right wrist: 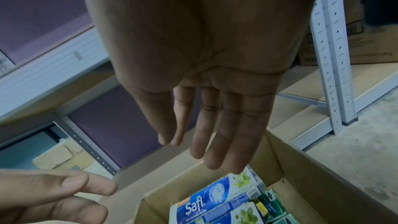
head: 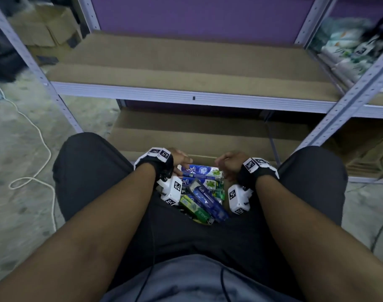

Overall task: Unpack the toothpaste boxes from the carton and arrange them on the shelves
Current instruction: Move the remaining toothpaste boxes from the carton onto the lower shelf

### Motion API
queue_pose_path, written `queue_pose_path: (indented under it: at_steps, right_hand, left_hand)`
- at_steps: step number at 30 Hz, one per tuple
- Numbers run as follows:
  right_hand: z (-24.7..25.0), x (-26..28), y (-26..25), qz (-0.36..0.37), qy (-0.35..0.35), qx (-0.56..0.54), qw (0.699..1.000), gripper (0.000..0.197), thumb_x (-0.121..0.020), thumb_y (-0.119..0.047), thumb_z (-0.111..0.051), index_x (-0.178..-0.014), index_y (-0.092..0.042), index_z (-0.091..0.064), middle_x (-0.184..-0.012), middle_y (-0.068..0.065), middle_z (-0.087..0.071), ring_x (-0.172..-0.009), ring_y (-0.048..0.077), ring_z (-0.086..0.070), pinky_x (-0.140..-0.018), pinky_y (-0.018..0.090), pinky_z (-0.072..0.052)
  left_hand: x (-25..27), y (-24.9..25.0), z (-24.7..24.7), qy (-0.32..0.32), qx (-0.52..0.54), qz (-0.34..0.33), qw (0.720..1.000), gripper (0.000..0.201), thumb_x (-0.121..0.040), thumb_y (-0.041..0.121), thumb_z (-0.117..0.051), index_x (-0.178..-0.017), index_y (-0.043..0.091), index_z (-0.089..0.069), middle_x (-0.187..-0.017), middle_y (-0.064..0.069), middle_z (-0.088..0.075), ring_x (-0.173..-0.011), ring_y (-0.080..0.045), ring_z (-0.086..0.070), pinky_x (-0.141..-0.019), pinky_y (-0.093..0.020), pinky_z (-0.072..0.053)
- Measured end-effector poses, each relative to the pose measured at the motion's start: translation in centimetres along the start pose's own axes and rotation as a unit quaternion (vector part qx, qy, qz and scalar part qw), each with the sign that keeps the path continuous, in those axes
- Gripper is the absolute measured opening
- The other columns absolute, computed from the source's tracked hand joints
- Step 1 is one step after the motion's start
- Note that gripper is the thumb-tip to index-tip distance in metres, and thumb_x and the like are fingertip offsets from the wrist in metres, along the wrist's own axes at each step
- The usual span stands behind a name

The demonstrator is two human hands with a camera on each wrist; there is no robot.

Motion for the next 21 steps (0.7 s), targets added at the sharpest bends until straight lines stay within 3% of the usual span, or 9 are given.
queue_pose_path:
  at_steps: [4,6,8,10,15,19,21]
  right_hand:
    - [0.2,1.4,-1.1,0.021,0.013,-0.008,1.000,0.013,-0.090,-0.007,-0.060,-0.084,-0.017,-0.064,-0.071,0.005,-0.061,-0.055,0.017,-0.058,-0.051,0.023,-0.047]
    - [0.4,1.9,-1.6,0.027,-0.008,-0.036,0.999,0.018,-0.089,0.001,-0.051,-0.083,-0.009,-0.065,-0.071,0.011,-0.056,-0.049,0.016,-0.052,-0.046,0.020,-0.040]
    - [0.8,2.2,-2.1,0.031,0.002,-0.008,0.999,0.015,-0.089,-0.001,-0.055,-0.092,-0.001,-0.070,-0.078,0.012,-0.063,-0.057,0.018,-0.056,-0.047,0.021,-0.045]
    - [1.2,2.2,-2.3,0.028,0.013,0.006,1.000,0.015,-0.090,-0.007,-0.059,-0.099,-0.002,-0.071,-0.088,0.013,-0.069,-0.063,0.020,-0.060,-0.052,0.026,-0.051]
    - [1.5,1.9,-3.2,0.042,0.008,0.007,0.999,0.011,-0.086,-0.001,-0.063,-0.091,-0.002,-0.072,-0.104,0.021,-0.071,-0.080,0.025,-0.066,-0.061,0.032,-0.058]
    - [1.3,0.6,-3.6,0.045,-0.009,0.060,0.997,0.011,-0.086,-0.003,-0.063,-0.093,-0.001,-0.072,-0.101,0.018,-0.072,-0.086,0.025,-0.068,-0.075,0.038,-0.060]
    - [1.0,-0.1,-3.7,0.039,-0.034,0.103,0.993,0.016,-0.087,-0.005,-0.061,-0.098,0.004,-0.071,-0.096,0.017,-0.070,-0.082,0.026,-0.066,-0.075,0.034,-0.058]
  left_hand:
    - [1.3,1.1,0.2,0.008,-0.024,-0.022,0.999,0.036,-0.089,0.027,-0.070,-0.119,0.010,-0.062,-0.095,-0.004,-0.071,-0.064,-0.019,-0.064,-0.040,-0.018,-0.048]
    - [1.9,1.9,0.4,-0.003,-0.051,-0.035,0.998,0.035,-0.090,0.029,-0.069,-0.119,0.012,-0.061,-0.092,-0.001,-0.071,-0.066,-0.018,-0.065,-0.049,-0.021,-0.052]
    - [2.4,2.6,0.9,-0.012,-0.078,-0.051,0.996,0.033,-0.091,0.032,-0.067,-0.118,0.014,-0.062,-0.094,0.002,-0.072,-0.071,-0.018,-0.067,-0.061,-0.026,-0.053]
    - [3.0,3.5,1.6,-0.017,-0.106,-0.065,0.992,0.029,-0.090,0.034,-0.068,-0.113,0.017,-0.064,-0.098,0.003,-0.073,-0.074,-0.019,-0.071,-0.058,-0.025,-0.055]
    - [3.4,5.1,3.2,0.005,-0.176,-0.099,0.979,0.023,-0.086,0.030,-0.072,-0.102,0.014,-0.068,-0.093,0.000,-0.075,-0.065,-0.018,-0.072,-0.044,-0.022,-0.050]
    - [2.8,5.6,4.0,0.011,-0.226,-0.098,0.969,0.021,-0.085,0.029,-0.072,-0.100,0.013,-0.070,-0.089,0.002,-0.074,-0.073,-0.020,-0.069,-0.053,-0.023,-0.051]
    - [1.9,5.6,4.1,0.012,-0.237,-0.099,0.966,0.020,-0.086,0.026,-0.071,-0.099,0.011,-0.070,-0.085,0.002,-0.073,-0.068,-0.014,-0.066,-0.047,-0.019,-0.048]
Point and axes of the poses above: each hand's wrist, its own x-axis away from the middle knuckle, its own z-axis out of the back of the hand, y = z × x, the point moved 2 cm from there along -x, towards the middle knuckle
